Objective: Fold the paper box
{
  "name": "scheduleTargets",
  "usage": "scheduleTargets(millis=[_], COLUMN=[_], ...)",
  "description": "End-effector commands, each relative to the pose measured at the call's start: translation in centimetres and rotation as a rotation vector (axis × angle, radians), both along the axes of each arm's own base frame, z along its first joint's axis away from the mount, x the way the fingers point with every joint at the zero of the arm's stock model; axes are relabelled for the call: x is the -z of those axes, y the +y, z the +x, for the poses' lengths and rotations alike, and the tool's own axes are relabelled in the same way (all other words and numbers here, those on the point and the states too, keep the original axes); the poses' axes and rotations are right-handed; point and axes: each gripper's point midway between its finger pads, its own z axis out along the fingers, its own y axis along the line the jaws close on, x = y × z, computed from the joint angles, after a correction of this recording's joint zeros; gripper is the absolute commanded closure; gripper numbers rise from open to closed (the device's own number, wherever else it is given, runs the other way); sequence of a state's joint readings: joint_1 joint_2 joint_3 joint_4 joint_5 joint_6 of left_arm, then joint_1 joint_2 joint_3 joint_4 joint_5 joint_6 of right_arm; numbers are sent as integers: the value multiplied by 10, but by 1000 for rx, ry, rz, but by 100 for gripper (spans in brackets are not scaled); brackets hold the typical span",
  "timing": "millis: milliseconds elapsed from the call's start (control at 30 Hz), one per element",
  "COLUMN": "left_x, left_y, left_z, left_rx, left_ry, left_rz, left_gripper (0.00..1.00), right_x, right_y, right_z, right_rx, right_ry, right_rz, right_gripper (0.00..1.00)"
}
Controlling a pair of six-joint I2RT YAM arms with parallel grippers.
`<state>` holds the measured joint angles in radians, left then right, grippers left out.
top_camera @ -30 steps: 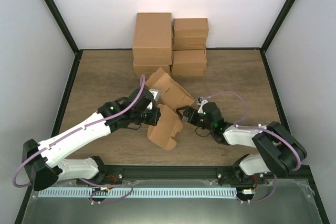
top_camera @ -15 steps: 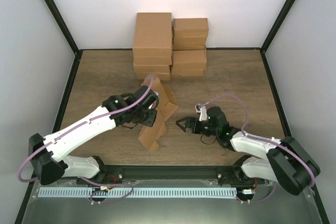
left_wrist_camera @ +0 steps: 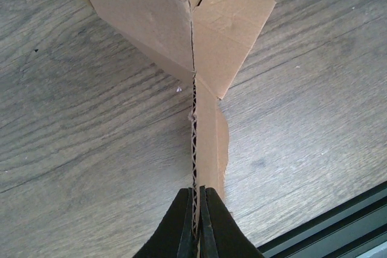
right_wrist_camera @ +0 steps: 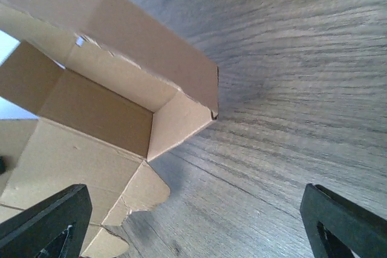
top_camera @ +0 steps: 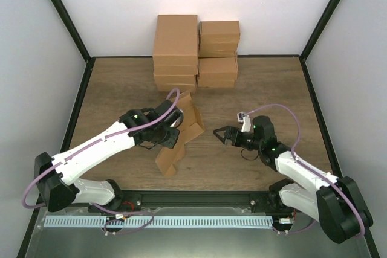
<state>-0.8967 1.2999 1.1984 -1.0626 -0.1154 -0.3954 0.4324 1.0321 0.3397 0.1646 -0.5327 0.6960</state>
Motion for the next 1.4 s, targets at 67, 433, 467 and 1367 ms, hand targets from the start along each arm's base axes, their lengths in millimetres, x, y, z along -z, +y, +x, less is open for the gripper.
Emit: scheduleTargets(millis=[67,433,467,1367], left_x=[5,11,13,38], left_y=[0,-11,-12,-30], left_z=[2,0,-1,-24], left_rx=[28,78,91,275], left_ry=[-6,19,27,97], left_rz=[26,8,6,13], left_gripper=[96,96,96,93], right_x=[-28,-63,-64,-46], right_y=[2,18,18,12], right_z=[5,23,27,46], right_rx=[-43,-120,-120,-112], right_ry=[-23,-119,-121,-119], right_rz=[76,97,85,11], right_gripper=[4,18,18,29])
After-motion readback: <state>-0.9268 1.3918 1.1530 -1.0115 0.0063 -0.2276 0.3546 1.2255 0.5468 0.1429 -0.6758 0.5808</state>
